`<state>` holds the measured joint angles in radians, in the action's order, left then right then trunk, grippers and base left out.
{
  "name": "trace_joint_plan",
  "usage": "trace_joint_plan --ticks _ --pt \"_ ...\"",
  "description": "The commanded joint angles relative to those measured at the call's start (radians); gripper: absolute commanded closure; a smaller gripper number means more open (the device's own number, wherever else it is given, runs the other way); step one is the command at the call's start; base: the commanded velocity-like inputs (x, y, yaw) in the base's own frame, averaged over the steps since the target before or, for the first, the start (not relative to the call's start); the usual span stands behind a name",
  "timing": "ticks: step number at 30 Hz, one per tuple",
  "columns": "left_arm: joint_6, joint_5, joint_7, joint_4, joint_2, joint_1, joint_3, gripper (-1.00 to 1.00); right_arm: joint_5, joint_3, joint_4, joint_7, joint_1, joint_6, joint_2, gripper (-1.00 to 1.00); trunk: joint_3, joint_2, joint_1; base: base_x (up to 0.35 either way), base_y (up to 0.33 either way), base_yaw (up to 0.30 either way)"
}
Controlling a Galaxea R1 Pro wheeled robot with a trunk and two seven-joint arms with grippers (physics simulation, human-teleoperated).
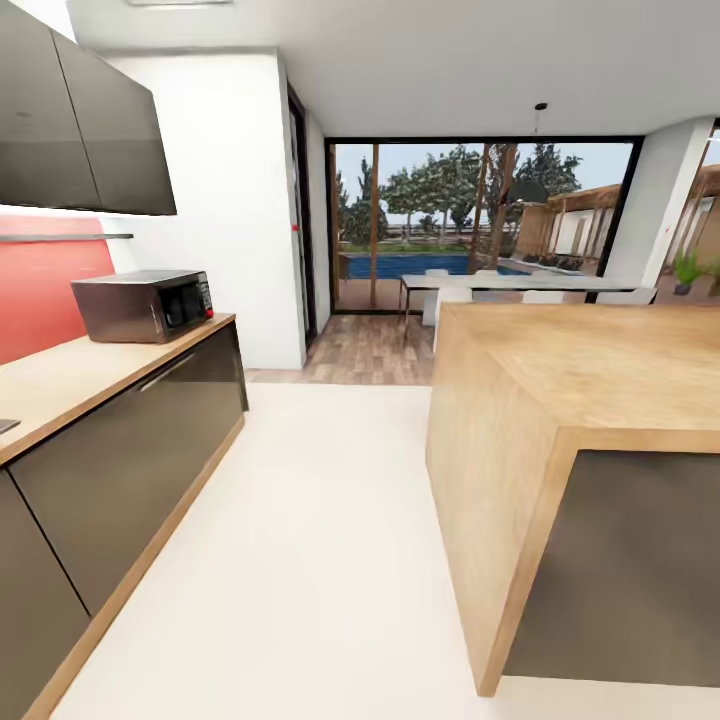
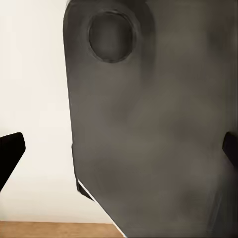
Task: Set up a coffee station on the kitchen countertop: keep the coffee maker on the countertop, move the bottle of coffee from the kitchen shelf to the counter next to the coffee maker, place a paper coffee filter on top of the coffee maker, put the saucer next to the coffee maker with the coffee cup on the saucer, and place the electric kettle next to the coffee maker.
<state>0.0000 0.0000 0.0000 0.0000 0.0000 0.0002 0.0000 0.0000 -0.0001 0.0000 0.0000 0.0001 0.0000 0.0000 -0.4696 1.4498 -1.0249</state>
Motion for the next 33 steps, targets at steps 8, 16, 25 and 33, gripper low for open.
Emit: trace_joint_plan --ticks 8,16,25,33 --pt "0.0 0.007 -0.002 -0.018 -0.004 0.001 0.002 -1.0 0.0 -0.002 -0.045 0.004 -0.005 -0.045 0.045 -1.0 0.0 0.0 0.0 0.0 0.0 0.0" --pt "-0.034 0.004 -0.001 -0.018 -0.003 0.001 0.002 -1.0 0.005 0.001 -0.07 0.003 -0.005 -0.068 0.078 -1.0 0.0 0.0 0.0 0.0 0.0 0.131" --pt "-0.084 0.006 -0.002 -0.018 -0.003 0.001 0.002 -1.0 0.006 0.002 -0.077 -0.003 -0.005 -0.07 0.078 -1.0 0.0 0.0 0.0 -0.002 0.0 0.272" --pt "-0.13 0.007 0.002 -0.018 -0.004 0.001 0.003 -1.0 0.006 0.002 -0.09 -0.003 -0.005 -0.071 0.079 -1.0 0.0 0.0 0.0 -0.237 -0.014 0.276"
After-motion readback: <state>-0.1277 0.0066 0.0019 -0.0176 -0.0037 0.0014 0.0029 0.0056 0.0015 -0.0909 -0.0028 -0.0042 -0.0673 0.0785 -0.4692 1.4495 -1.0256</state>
